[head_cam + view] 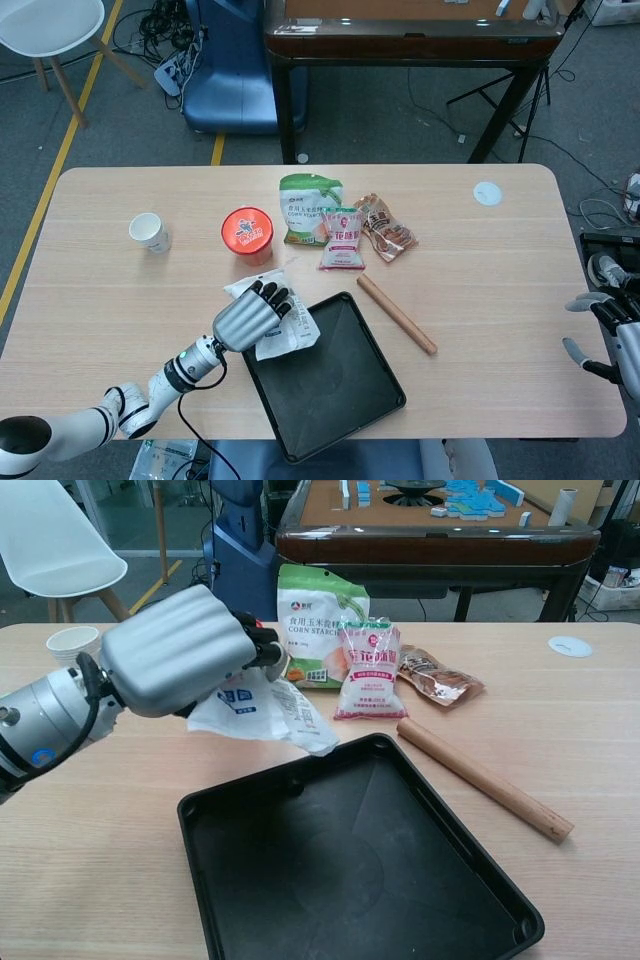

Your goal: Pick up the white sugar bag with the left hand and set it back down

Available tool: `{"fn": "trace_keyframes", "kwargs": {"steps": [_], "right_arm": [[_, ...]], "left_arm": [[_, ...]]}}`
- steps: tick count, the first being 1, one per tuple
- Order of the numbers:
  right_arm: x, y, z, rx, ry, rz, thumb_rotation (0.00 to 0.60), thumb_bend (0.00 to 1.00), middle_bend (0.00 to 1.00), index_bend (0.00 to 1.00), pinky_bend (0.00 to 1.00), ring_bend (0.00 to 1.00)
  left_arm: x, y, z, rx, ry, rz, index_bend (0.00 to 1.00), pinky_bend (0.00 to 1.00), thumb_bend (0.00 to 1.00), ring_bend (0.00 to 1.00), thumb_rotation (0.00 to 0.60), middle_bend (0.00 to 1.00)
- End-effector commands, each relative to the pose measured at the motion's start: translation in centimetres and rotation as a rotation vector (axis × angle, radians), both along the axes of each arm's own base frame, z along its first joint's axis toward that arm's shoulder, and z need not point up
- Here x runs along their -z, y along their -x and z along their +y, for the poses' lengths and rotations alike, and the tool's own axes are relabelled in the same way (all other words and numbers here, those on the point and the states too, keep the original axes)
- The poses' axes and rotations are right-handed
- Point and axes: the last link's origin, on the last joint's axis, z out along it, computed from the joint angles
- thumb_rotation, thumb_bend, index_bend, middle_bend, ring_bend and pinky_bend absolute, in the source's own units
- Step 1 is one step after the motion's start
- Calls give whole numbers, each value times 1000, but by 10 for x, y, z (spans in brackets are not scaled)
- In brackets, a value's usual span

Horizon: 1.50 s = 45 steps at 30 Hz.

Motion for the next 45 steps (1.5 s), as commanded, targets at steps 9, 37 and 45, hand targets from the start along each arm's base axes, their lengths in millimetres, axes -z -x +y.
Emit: {"fn": "trace_keyframes", "kwargs": {"steps": [9, 37, 45], "right_arm": [[0, -1, -1, 2, -5, 4, 600, 256, 355, 385, 225, 216], [-1, 1, 1, 16, 3, 7, 600, 256, 355, 385, 225, 216], [-1, 2, 1, 21, 7, 7, 600, 256, 355, 385, 225, 216]], "left_arm": [[24, 8, -18, 63, -161, 189, 596, 757, 177, 642, 600, 705], [33, 18, -34, -36, -326, 529, 564, 754, 177, 633, 600, 698], [29, 3, -28, -47, -146, 320, 564, 754, 177, 633, 600, 698]]}}
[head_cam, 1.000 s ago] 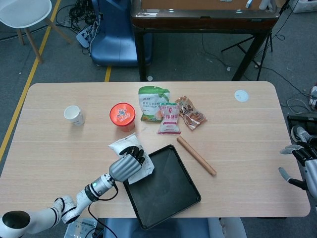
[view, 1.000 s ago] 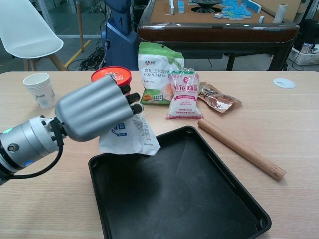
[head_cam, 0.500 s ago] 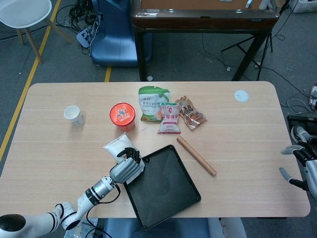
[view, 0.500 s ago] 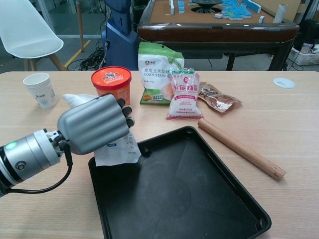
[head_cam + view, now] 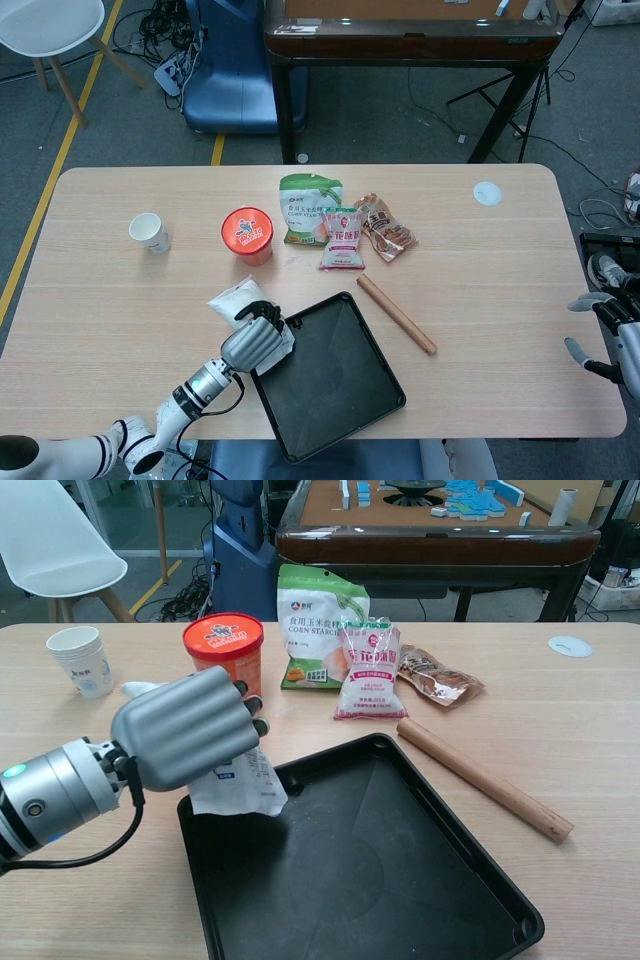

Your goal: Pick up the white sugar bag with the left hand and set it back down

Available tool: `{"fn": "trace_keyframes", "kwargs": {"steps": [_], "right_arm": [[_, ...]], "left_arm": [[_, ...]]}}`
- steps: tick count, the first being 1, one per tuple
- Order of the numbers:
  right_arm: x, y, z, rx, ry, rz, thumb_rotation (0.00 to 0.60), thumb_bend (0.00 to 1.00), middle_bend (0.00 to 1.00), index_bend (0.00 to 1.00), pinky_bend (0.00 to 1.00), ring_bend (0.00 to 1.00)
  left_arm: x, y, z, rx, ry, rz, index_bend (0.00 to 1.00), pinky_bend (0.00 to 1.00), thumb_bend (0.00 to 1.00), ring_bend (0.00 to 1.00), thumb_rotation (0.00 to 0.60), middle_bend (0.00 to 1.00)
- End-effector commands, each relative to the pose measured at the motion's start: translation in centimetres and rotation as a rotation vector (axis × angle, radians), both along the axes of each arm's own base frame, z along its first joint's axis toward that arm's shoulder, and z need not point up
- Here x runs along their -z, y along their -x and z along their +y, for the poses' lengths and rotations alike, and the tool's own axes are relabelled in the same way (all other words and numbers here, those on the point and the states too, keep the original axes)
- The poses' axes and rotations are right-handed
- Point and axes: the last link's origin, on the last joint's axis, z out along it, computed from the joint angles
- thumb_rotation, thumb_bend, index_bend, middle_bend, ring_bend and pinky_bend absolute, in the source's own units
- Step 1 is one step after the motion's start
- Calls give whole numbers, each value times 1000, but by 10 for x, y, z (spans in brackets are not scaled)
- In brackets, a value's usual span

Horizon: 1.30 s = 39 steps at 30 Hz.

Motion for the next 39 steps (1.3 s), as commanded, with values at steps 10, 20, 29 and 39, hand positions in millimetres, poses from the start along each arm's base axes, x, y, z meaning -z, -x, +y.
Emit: {"fn": "trace_keyframes", "kwargs": {"steps": [10, 20, 29, 39], "right_arm": [[0, 2, 0, 9, 4, -2, 600, 256, 355, 385, 225, 217], [2, 3, -1, 11, 0, -6, 600, 256, 355, 385, 225, 216], [4, 4, -2, 11, -5, -9, 600, 255, 355, 385, 225, 216], [4, 4, -3, 16, -9, -8, 600, 256, 355, 385, 225, 216]], "left_arm": [[-15, -14, 38, -226, 229, -475, 554, 754, 176, 627, 600, 693], [-37, -14, 69, -509, 416, -954, 556, 755, 177, 629, 600, 693], [-31, 7, 83, -752, 568, -1152, 537, 755, 176, 629, 600, 688], [-19, 22, 94, -891, 648, -1239, 474, 740, 176, 617, 600, 662]]}}
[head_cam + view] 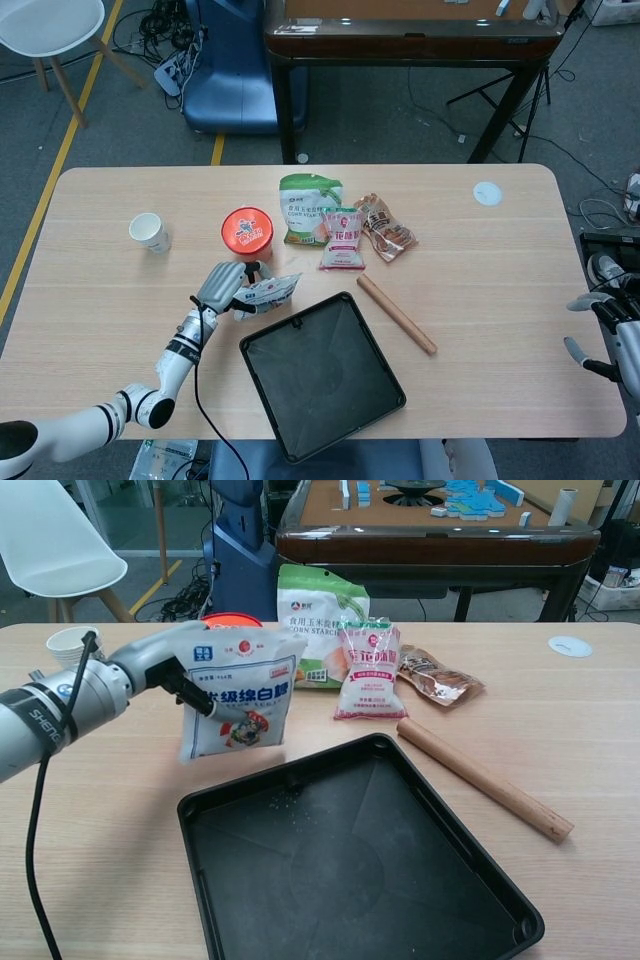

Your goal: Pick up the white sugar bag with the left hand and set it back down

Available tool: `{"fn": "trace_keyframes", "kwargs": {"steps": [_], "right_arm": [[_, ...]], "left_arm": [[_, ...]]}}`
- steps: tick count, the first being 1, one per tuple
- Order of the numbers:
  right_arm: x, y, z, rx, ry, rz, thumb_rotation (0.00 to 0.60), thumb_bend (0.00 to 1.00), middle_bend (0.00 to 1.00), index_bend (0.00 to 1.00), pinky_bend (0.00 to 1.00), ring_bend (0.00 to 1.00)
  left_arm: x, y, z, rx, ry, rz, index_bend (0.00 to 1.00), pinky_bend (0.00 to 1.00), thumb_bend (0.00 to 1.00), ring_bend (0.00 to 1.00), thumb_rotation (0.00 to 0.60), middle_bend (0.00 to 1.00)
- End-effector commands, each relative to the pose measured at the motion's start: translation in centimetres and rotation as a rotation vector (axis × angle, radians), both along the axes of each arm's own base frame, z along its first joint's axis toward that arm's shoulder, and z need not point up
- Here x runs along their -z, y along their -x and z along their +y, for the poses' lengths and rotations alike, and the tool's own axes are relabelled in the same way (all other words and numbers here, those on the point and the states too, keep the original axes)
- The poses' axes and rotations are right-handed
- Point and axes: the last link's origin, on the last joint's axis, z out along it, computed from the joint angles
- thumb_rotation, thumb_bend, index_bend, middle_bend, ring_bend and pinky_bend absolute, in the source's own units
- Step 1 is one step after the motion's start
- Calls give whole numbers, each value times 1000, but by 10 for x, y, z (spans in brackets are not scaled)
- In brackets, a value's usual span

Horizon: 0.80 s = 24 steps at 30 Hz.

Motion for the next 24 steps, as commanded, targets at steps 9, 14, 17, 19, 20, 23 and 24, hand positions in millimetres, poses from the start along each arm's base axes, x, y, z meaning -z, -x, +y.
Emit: {"fn": "trace_keyframes", "kwargs": {"steps": [9, 14, 17, 19, 20, 23, 24], "right_arm": [[1, 1, -2, 0, -5, -4, 600, 256, 355, 385, 225, 216], [1, 3, -1, 4, -6, -8, 600, 256, 355, 385, 225, 216], [1, 4, -1, 5, -4, -11, 600, 256, 355, 385, 225, 217], [1, 4, -1, 4, -2, -11, 600, 256, 355, 385, 225, 217], [1, 5, 0, 4, -1, -11, 600, 256, 355, 385, 225, 217], [1, 5, 0, 4, 0, -11, 600, 256, 355, 385, 225, 216], [1, 5, 0, 4, 0, -11, 600, 256, 355, 385, 225, 216]], "left_arm": [[10, 0, 4, -36, 53, -24, 307, 584, 175, 441, 600, 474], [10, -1, 3, -36, 66, -29, 171, 498, 175, 318, 600, 332], [11, -1, 3, -36, 66, -27, 109, 463, 174, 260, 600, 264], [10, -2, 3, -39, 66, -36, 86, 453, 174, 236, 600, 234], [10, -3, 3, -39, 64, -38, 75, 449, 175, 226, 600, 221], [7, -4, 4, -38, 60, -45, 74, 446, 174, 222, 600, 212], [7, -5, 4, -36, 59, -45, 87, 446, 174, 227, 600, 212]]}}
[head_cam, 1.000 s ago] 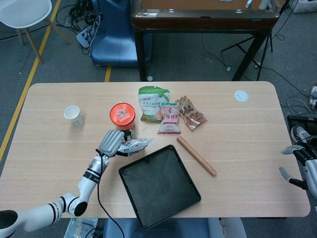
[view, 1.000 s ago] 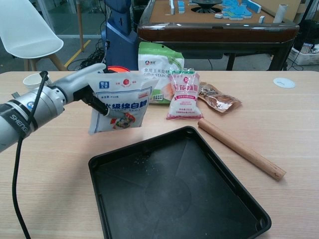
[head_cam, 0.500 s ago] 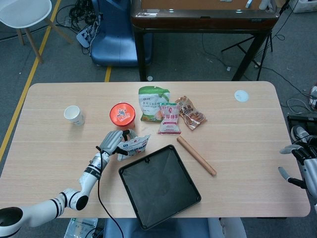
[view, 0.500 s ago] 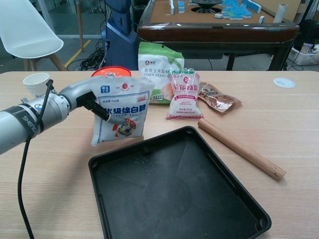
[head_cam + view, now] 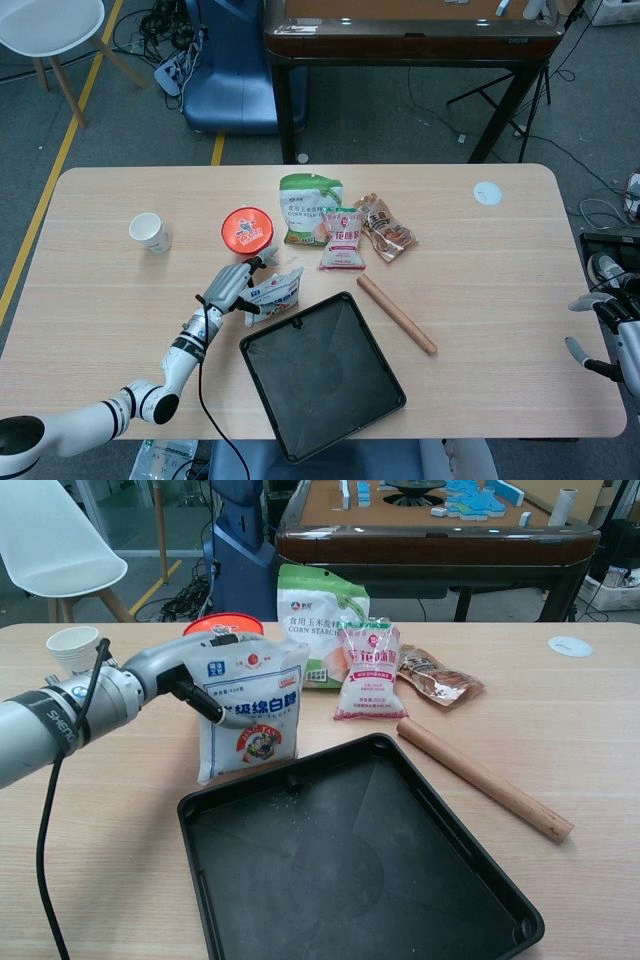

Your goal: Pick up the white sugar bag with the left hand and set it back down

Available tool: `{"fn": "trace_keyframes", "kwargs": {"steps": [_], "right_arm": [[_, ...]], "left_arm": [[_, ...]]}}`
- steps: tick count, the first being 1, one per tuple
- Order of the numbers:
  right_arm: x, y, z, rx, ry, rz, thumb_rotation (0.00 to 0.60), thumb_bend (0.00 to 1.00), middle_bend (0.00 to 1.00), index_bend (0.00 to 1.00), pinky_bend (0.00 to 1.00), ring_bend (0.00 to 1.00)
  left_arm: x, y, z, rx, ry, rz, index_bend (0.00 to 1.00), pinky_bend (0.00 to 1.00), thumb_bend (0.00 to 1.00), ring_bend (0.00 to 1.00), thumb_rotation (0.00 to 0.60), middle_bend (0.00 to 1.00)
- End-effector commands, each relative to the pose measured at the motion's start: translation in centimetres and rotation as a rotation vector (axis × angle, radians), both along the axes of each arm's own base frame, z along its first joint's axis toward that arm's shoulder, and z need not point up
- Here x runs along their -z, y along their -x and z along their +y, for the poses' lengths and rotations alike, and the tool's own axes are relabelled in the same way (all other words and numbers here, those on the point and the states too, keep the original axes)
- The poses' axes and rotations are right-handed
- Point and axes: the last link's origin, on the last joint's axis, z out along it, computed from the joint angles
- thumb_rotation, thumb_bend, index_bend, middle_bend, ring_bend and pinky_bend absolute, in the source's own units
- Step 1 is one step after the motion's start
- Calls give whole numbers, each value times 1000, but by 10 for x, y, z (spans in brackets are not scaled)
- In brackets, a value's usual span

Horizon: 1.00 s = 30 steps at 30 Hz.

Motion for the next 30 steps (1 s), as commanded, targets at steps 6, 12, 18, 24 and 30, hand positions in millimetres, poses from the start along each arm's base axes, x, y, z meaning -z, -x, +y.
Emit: {"fn": "trace_keyframes", "kwargs": {"steps": [6, 12, 18, 24, 30], "right_arm": [[0, 1, 2, 2, 4, -3, 600, 255, 355, 385, 225, 216], [0, 1, 2, 3, 6, -3, 600, 256, 355, 385, 225, 216], [1, -1, 1, -4, 1, -3, 600, 255, 355, 385, 225, 216], [2, -2, -1, -6, 0, -2, 600, 256, 355, 385, 225, 216], [3, -3, -2, -10, -3, -3, 600, 256, 355, 385, 225, 216]], "left_arm": [[-4, -5, 3, 24, -26, 2, 221, 446, 174, 264, 600, 270], [-6, -7, -5, 36, 16, -14, 288, 446, 174, 295, 600, 318], [-10, -11, -11, 52, 35, -34, 283, 445, 174, 295, 600, 320], [-19, -15, -17, 65, 60, -53, 272, 442, 175, 295, 600, 320], [-23, -18, -22, 70, 81, -61, 270, 433, 174, 295, 600, 319]]}}
